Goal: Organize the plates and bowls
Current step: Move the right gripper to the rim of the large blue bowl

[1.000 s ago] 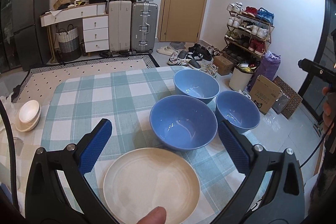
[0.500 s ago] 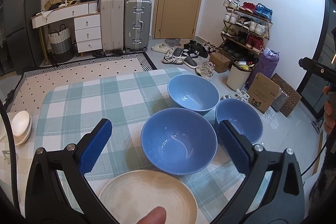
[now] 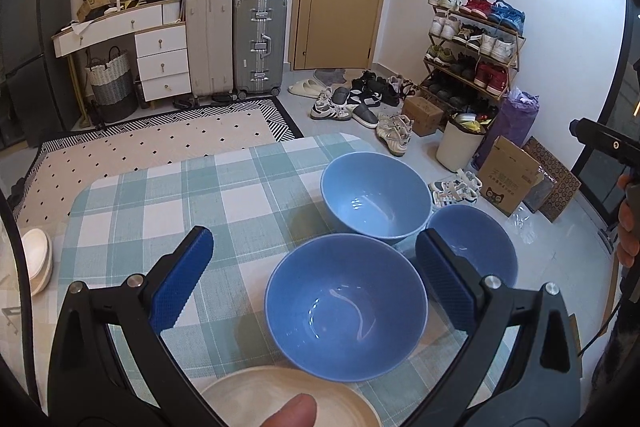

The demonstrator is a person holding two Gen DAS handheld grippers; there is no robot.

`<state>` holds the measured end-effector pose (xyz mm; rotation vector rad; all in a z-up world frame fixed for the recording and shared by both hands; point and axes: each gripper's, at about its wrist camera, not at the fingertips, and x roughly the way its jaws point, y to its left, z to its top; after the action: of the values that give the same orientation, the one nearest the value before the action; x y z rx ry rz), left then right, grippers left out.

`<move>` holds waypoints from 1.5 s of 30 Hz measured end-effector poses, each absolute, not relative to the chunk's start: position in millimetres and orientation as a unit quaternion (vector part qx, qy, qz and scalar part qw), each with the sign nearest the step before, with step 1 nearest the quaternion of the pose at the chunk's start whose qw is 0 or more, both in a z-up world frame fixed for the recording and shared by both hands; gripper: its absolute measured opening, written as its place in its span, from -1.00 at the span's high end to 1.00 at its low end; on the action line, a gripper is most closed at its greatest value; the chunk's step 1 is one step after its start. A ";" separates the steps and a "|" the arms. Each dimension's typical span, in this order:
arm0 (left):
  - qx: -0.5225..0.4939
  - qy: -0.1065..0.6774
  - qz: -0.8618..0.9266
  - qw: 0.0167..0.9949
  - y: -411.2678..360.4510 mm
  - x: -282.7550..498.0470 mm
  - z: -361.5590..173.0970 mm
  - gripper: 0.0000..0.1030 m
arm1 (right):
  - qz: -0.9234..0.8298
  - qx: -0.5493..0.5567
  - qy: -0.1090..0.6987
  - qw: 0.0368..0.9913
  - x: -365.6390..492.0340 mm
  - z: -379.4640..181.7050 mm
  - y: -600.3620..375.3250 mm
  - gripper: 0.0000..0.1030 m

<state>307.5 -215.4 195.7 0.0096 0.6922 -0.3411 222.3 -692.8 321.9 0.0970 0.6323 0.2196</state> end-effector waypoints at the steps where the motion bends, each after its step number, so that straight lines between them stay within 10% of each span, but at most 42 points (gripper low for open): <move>1: 0.006 0.338 -0.166 0.926 -216.9 311.5 194.6 -0.96 | 0.108 0.050 0.313 0.942 224.9 319.2 -694.1 -0.99; 45: 0.013 0.429 -0.172 0.887 -278.1 471.9 81.3 -0.96 | 0.087 0.066 0.453 0.885 367.7 165.1 -683.2 -0.99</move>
<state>471.9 -278.1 81.3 0.0271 0.8921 -0.3576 367.7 -683.2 165.1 0.1369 0.9429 0.1811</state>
